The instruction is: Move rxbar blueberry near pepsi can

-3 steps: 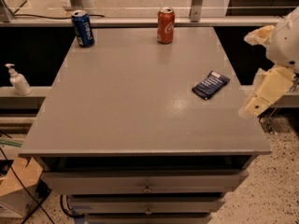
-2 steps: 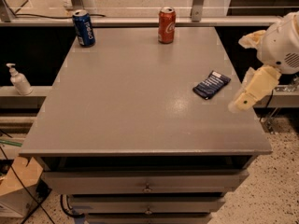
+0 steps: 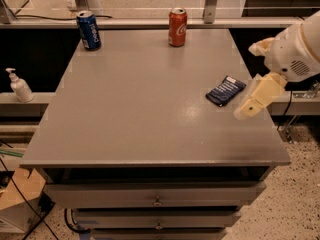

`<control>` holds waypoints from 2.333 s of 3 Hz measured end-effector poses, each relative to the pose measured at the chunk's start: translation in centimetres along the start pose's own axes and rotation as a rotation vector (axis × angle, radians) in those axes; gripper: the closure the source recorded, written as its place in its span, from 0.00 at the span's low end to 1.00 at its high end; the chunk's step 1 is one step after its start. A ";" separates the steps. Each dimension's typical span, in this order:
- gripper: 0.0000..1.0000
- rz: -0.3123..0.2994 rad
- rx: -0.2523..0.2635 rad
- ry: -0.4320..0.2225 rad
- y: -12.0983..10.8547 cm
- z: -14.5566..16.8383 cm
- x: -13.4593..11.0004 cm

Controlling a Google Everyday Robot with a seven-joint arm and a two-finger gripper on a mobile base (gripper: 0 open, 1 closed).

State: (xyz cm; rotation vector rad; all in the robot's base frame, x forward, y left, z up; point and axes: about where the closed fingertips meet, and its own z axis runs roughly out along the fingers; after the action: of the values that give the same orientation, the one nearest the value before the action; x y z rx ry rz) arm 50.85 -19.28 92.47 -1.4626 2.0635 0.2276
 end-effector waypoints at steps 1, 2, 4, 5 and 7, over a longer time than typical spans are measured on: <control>0.00 0.041 0.000 -0.069 -2.0 2.5 -0.3; 0.00 0.077 0.002 -0.102 -4.1 4.9 -0.2; 0.00 0.173 0.005 -0.121 -7.3 10.1 2.5; 0.00 0.206 0.006 -0.118 -8.1 12.0 3.8; 0.39 0.208 0.007 -0.097 -8.2 12.8 4.3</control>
Offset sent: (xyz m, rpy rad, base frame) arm 0.0908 0.0061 -0.0522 0.1712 -0.0013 -0.0831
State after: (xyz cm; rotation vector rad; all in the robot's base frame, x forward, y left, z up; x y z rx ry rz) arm 62.02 -19.92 81.30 -1.2080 2.1339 0.3660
